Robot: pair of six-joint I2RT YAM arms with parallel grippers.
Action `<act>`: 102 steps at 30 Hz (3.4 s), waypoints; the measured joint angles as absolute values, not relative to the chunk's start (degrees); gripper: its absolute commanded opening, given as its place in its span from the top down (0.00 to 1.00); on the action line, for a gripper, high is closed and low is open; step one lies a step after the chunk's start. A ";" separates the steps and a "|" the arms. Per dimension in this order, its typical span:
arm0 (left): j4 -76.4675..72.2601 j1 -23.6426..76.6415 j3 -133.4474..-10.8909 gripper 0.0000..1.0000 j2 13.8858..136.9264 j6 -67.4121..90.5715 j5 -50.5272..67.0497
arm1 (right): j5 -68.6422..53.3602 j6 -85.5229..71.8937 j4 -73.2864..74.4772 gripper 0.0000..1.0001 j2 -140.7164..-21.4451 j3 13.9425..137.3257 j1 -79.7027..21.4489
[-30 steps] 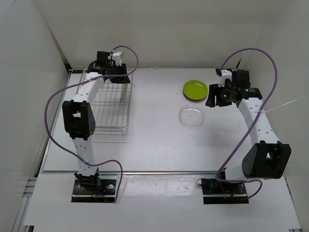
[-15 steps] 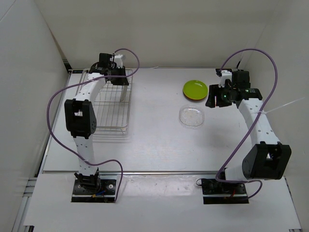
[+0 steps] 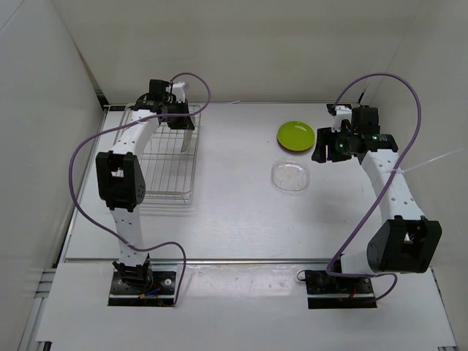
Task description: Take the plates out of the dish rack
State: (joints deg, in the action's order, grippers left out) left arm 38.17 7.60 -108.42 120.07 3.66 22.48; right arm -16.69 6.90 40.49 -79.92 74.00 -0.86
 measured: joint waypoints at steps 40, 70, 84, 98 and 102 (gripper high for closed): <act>28.80 77.95 -74.98 0.89 84.51 -74.30 -53.41 | -43.86 8.23 51.46 0.12 -73.10 91.70 -1.28; 32.88 83.33 -90.17 0.89 98.61 -68.10 -54.72 | -36.64 6.13 47.70 0.98 -71.66 85.58 -10.11; 38.70 83.37 -96.29 0.00 102.06 -63.40 -53.78 | -27.44 -2.70 43.16 1.00 -69.36 82.78 -10.26; 58.74 58.50 -106.28 0.00 100.68 -45.69 -38.92 | -12.84 -2.00 38.70 1.00 -83.09 78.32 -6.70; 53.52 41.30 -103.44 0.00 94.21 -39.48 -32.67 | -13.47 2.07 38.48 1.00 -87.57 77.97 -6.04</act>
